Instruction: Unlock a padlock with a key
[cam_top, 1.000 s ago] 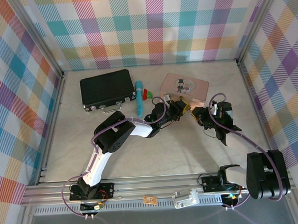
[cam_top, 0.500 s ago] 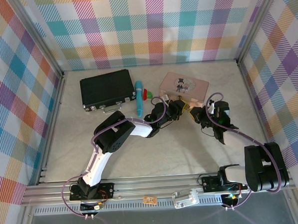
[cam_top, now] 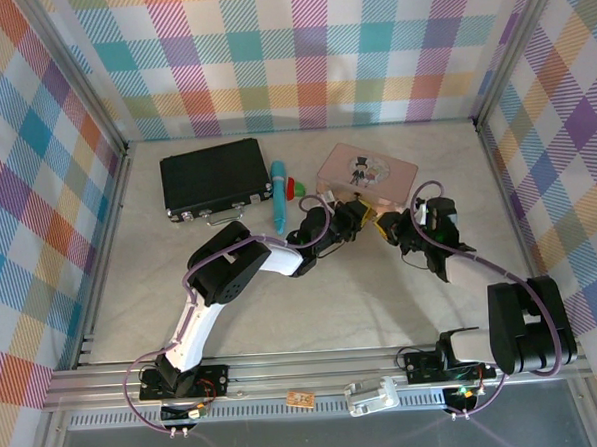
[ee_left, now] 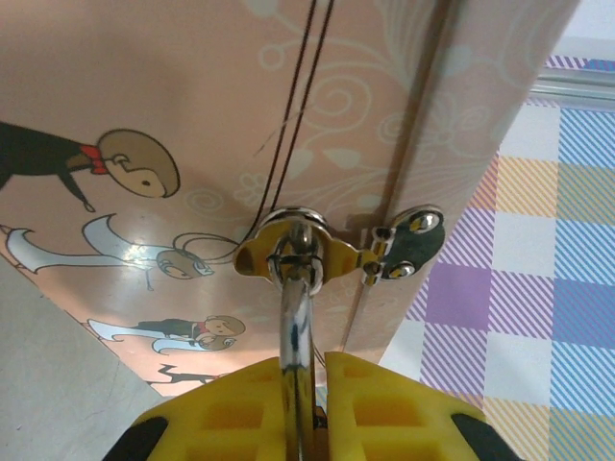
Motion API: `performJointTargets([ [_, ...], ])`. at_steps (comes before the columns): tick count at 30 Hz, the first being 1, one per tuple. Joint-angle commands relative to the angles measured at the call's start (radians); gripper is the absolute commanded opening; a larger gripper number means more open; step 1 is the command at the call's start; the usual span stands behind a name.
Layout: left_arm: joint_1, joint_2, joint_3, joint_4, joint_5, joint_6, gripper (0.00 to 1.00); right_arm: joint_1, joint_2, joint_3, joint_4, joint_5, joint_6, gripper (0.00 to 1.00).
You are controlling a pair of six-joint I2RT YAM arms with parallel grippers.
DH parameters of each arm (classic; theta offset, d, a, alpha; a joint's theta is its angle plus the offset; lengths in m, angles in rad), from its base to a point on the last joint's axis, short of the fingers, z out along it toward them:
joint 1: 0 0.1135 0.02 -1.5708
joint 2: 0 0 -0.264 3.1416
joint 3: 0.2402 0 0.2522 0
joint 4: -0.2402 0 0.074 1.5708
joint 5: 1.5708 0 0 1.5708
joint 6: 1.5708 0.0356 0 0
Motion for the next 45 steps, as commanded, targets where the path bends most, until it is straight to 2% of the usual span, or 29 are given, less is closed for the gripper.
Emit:
performJointTargets([
  [1, -0.029, -0.037, -0.008, 0.132, 0.111, 0.003, 0.0, 0.004, 0.021, 0.038, 0.042, 0.005, 0.006, 0.12],
  [3, -0.03, -0.04, 0.003, 0.127, 0.122, 0.003, 0.0, 0.006, 0.038, 0.035, 0.059, -0.005, 0.023, 0.15],
  [7, -0.03, -0.04, 0.02, 0.121, 0.134, -0.001, 0.0, 0.007, 0.05, 0.032, 0.061, -0.004, 0.029, 0.14],
  [11, -0.03, -0.039, 0.02, 0.133, 0.135, -0.001, 0.0, 0.004, 0.042, 0.031, 0.049, 0.005, 0.021, 0.0],
  [15, -0.031, -0.015, 0.024, 0.174, 0.138, 0.009, 0.0, -0.005, 0.027, 0.031, 0.048, -0.02, 0.102, 0.0],
  [19, -0.031, 0.035, 0.039, 0.262, 0.156, 0.025, 0.0, -0.016, -0.008, 0.054, 0.023, -0.076, 0.276, 0.0],
  [22, -0.031, 0.058, 0.043, 0.307, 0.179, 0.073, 0.0, -0.022, -0.046, 0.05, 0.02, -0.085, 0.462, 0.0],
  [27, -0.032, 0.07, 0.045, 0.315, 0.199, 0.151, 0.0, -0.027, -0.023, -0.058, 0.32, -0.068, 0.912, 0.0],
  [29, -0.032, 0.094, 0.067, 0.316, 0.216, 0.154, 0.0, -0.028, -0.019, -0.056, 0.351, -0.064, 0.982, 0.0],
  [41, -0.039, 0.121, 0.097, 0.316, 0.241, 0.227, 0.0, -0.028, -0.043, 0.005, 0.275, -0.07, 1.057, 0.0],
  [45, -0.039, 0.125, 0.118, 0.314, 0.252, 0.239, 0.0, -0.028, -0.077, 0.03, 0.174, -0.062, 1.034, 0.0],
])
